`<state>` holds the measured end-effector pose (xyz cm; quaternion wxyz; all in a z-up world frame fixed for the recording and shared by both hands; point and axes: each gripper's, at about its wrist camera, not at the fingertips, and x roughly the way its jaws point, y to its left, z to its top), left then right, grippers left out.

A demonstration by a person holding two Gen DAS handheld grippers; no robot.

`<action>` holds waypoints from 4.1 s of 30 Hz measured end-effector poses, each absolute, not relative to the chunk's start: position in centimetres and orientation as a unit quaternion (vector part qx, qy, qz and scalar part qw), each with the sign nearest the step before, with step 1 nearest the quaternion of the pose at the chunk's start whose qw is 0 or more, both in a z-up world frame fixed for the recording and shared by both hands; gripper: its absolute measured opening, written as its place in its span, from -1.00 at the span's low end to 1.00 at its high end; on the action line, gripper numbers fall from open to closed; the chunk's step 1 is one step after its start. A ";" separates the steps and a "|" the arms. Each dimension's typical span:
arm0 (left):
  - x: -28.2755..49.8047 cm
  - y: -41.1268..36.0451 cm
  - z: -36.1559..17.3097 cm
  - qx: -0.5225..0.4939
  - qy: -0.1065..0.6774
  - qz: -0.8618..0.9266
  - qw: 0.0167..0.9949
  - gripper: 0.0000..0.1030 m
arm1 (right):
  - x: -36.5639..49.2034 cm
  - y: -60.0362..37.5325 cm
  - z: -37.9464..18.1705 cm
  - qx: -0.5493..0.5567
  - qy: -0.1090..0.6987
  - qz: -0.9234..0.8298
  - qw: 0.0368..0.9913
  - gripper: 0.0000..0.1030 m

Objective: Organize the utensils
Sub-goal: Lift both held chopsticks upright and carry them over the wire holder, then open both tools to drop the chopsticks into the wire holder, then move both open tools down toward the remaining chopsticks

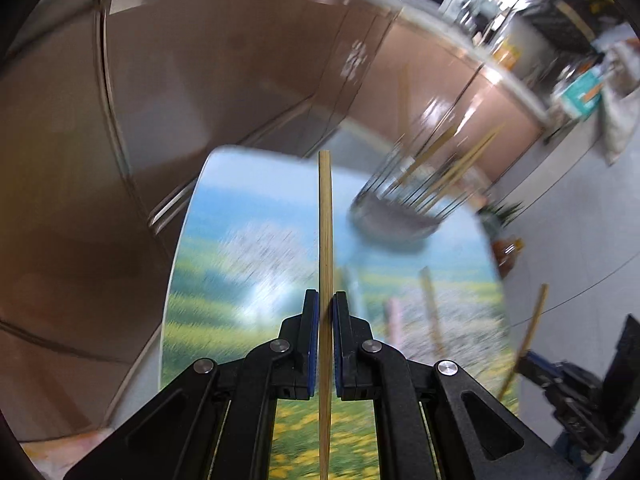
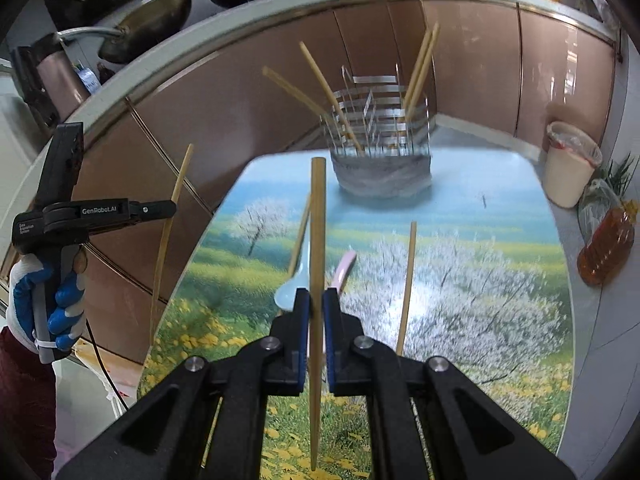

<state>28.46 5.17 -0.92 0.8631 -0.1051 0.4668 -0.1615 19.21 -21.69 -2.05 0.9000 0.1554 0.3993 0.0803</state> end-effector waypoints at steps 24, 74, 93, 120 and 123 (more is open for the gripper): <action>37.3 -8.9 10.8 -0.141 0.132 -0.181 0.964 -0.89 | 34.1 -28.7 10.5 0.121 0.111 0.078 0.983 -0.88; 27.8 -2.1 4.4 -0.072 0.225 -0.081 0.968 -0.25 | 23.9 -30.6 0.5 0.152 0.222 0.032 0.963 -0.85; 28.3 1.4 -5.9 -0.087 0.433 -0.077 0.894 -0.25 | 22.4 -28.6 -4.9 0.136 0.336 0.035 0.931 -0.85; 36.8 -0.9 -13.4 -0.111 0.550 -0.085 0.823 -0.25 | 26.4 -30.2 -11.7 0.150 0.428 0.038 0.890 -0.85; 37.5 -1.6 -14.3 -0.106 0.558 -0.086 0.819 -0.25 | 26.9 -30.1 -12.3 0.153 0.436 0.047 0.886 -0.85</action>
